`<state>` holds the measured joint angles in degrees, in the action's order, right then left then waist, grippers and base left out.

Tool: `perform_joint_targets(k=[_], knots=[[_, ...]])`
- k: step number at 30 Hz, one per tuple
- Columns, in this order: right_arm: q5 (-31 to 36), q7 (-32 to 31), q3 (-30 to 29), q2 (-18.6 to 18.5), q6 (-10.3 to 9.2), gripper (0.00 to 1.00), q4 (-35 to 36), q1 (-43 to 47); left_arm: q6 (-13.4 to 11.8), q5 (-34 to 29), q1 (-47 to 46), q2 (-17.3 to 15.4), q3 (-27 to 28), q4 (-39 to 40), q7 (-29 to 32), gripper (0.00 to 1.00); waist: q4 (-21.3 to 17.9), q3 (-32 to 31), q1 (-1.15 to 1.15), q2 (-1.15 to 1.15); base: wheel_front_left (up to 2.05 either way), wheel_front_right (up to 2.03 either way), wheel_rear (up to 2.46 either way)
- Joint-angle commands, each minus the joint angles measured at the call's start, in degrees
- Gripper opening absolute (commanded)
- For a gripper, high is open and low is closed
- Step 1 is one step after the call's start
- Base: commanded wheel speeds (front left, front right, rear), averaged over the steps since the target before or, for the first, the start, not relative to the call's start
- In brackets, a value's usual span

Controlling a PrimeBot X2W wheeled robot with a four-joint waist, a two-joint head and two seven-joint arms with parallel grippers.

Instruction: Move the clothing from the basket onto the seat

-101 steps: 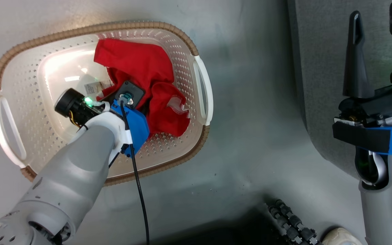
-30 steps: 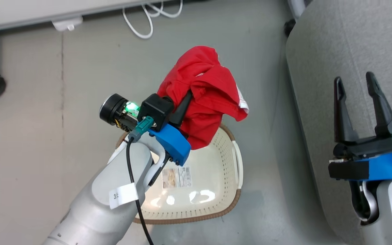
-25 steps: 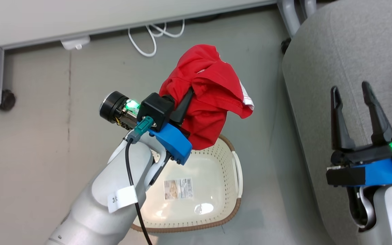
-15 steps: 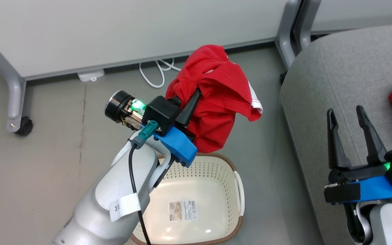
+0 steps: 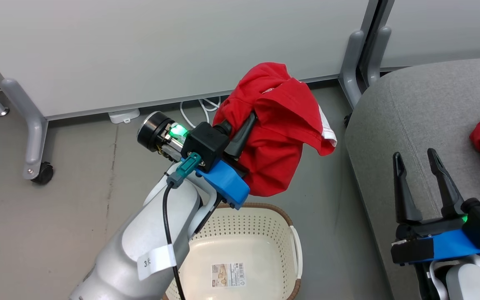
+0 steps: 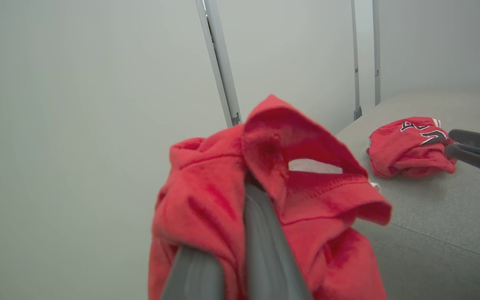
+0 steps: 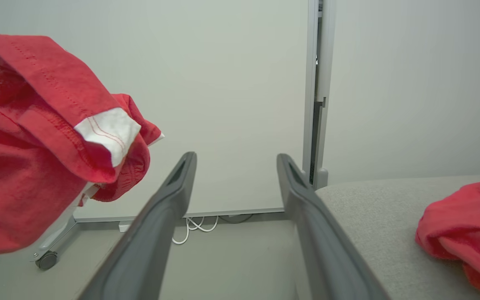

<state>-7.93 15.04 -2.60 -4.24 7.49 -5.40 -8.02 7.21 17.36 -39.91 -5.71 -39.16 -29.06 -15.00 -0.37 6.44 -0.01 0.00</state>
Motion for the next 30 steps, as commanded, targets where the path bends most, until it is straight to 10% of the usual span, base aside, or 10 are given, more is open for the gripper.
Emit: perform_joint_targets(k=[1, 30], knots=[[0.43, 0.22, 0.25, 0.15, 0.01, 1.00, -0.03, 0.36, 0.43, 0.19, 0.57, -0.23, 0.05, 0.26, -0.27, 0.00, 0.03, -0.10, 0.01, 0.00, 0.00, 0.00, 0.00], [0.87, 0.21, 24.89, -6.55, 0.01, 1.00, -2.64, -11.54, 0.29, 0.07, -2.01, 0.66, -1.48, 0.67, -0.27, 0.00, 1.31, 2.10, 0.01, 0.00, 0.00, 0.00, 0.00]])
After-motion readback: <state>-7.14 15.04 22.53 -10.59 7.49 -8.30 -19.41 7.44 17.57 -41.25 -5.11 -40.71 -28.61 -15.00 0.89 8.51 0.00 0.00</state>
